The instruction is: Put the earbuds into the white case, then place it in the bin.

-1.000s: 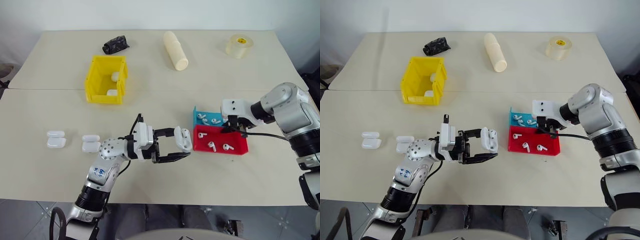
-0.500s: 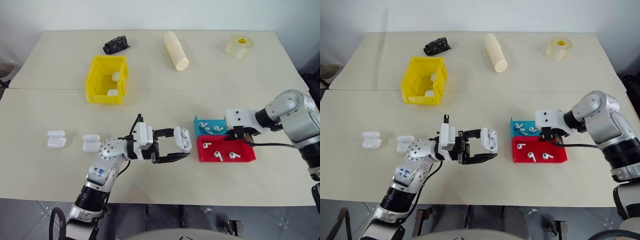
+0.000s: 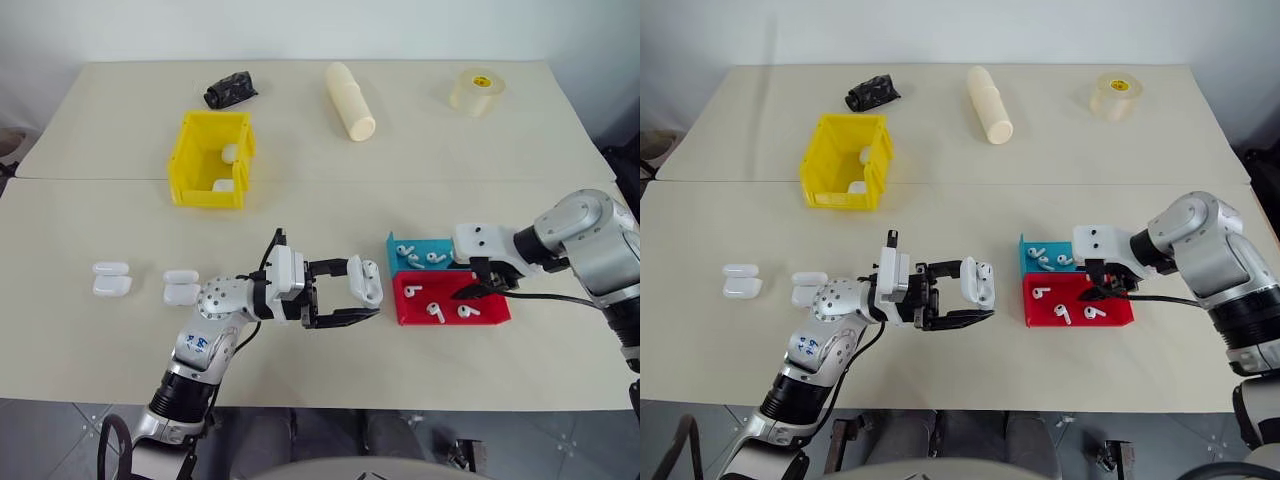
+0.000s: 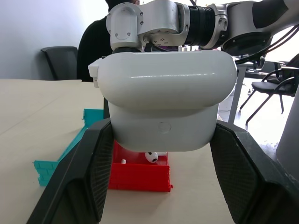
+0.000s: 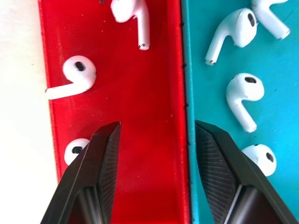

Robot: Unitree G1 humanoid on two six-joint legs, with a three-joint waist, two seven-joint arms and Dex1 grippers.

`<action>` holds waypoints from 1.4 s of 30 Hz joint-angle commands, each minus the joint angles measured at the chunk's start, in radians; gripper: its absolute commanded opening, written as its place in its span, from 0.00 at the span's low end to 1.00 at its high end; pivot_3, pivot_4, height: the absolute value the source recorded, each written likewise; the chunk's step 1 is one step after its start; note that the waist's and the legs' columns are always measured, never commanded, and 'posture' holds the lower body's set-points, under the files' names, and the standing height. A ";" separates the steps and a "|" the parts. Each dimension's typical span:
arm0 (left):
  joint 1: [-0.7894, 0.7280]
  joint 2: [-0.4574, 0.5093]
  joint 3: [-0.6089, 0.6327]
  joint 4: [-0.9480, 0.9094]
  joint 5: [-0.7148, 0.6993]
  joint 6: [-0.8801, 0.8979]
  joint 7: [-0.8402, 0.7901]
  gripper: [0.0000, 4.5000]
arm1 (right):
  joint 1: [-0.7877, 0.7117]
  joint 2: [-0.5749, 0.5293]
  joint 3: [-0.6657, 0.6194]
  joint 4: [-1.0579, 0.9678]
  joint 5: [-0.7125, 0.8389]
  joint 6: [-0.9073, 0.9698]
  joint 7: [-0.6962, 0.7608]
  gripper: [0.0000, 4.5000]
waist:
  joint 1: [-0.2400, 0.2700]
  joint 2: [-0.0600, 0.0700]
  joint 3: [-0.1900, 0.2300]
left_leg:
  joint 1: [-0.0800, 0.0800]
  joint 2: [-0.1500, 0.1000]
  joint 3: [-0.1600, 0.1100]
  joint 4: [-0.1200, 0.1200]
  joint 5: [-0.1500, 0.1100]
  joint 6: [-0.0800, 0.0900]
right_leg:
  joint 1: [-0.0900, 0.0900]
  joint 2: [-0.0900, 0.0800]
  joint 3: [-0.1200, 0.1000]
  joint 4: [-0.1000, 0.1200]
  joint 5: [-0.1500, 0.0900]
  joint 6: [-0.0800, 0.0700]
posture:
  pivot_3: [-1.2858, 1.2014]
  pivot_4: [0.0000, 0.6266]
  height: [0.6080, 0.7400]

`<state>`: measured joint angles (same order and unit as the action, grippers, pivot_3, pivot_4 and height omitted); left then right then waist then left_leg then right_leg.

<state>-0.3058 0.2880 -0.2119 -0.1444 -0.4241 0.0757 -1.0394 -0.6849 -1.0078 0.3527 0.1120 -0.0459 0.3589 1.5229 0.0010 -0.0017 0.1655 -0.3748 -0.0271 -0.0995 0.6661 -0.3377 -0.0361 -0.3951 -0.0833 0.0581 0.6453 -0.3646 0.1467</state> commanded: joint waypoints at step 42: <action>-0.024 -0.028 0.006 -0.003 -0.007 -0.026 0.003 0.62 | -0.237 0.092 0.043 0.298 -0.128 0.069 -0.089 0.91 | -0.002 0.000 0.000 | 0.000 -0.001 0.001 0.000 0.000 0.000 | -0.001 0.000 0.000 0.000 0.000 0.000 | 0.52 0.24 1.00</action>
<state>-0.3361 0.2576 -0.2134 -0.1093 -0.4236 0.0681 -1.0388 -0.9001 -0.9122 0.3951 0.4054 -0.1576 0.4477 1.4318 -0.0010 -0.0013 0.1658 -0.3750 -0.0278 -0.0990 0.6657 -0.3376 -0.0362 -0.3961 -0.0838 0.0585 0.6455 -0.3646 0.1467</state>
